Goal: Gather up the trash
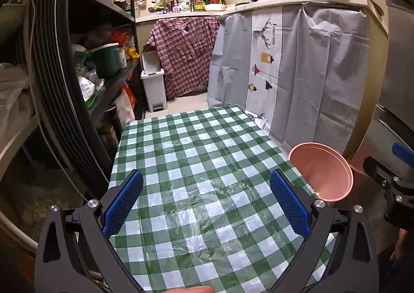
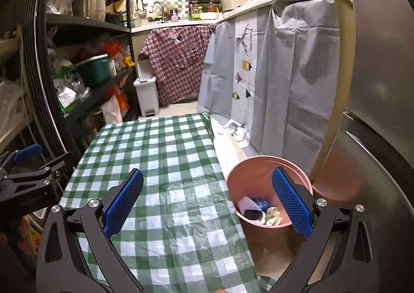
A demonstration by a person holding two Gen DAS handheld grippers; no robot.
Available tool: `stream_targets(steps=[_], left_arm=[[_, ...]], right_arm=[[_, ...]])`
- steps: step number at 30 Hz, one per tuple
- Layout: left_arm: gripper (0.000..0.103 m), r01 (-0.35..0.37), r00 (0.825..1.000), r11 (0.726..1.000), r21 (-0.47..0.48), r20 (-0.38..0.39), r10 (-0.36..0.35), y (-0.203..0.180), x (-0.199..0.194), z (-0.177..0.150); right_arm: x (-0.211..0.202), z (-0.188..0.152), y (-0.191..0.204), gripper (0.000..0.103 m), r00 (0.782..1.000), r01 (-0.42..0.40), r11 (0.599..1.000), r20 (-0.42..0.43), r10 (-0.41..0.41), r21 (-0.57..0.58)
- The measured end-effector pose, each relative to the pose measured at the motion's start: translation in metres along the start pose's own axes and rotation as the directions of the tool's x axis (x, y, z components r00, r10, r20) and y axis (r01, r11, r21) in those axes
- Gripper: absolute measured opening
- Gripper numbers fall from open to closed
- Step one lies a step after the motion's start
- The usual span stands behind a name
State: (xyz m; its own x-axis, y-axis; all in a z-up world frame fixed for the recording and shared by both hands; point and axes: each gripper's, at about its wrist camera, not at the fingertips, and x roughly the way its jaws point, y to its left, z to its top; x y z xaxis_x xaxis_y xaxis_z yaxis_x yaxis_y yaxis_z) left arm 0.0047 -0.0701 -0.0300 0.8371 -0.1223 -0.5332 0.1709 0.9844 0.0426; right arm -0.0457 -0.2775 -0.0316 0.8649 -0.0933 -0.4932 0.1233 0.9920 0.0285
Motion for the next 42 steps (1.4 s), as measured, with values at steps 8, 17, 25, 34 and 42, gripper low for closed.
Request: stream_targets(steps=[8, 17, 25, 34, 42], left_arm=[[0.095, 0.006, 1.0, 1.0, -0.002, -0.001, -0.006, -0.0034, -0.0015, -0.0028], [0.095, 0.0, 1.0, 1.0, -0.01, -0.004, 0.0, 0.0002, -0.0042, -0.0022], [0.095, -0.004, 1.0, 1.0, -0.011, -0.004, 0.004, 0.0023, -0.0034, -0.0015], [0.095, 0.004, 1.0, 1.0, -0.017, -0.011, -0.004, 0.0031, -0.0017, -0.0032], [0.095, -0.002, 1.0, 1.0, -0.016, -0.012, 0.002, 0.0049, -0.0004, -0.0051]], right_arm=[[-0.0003, -0.0051, -0.0051, 0.098, 1.0, -0.001, 1.0, -0.013, 0.001, 0.002], [-0.0008, -0.0041, -0.0046, 0.098, 1.0, 0.0, 1.0, -0.008, 0.0, -0.001], [-0.0022, -0.004, -0.0018, 0.098, 1.0, -0.008, 1.0, -0.009, 0.008, -0.013], [-0.0027, -0.0034, -0.001, 0.098, 1.0, -0.004, 1.0, -0.01, 0.004, -0.016], [-0.0032, -0.0036, -0.0009, 0.098, 1.0, -0.004, 1.0, -0.01, 0.004, -0.016]])
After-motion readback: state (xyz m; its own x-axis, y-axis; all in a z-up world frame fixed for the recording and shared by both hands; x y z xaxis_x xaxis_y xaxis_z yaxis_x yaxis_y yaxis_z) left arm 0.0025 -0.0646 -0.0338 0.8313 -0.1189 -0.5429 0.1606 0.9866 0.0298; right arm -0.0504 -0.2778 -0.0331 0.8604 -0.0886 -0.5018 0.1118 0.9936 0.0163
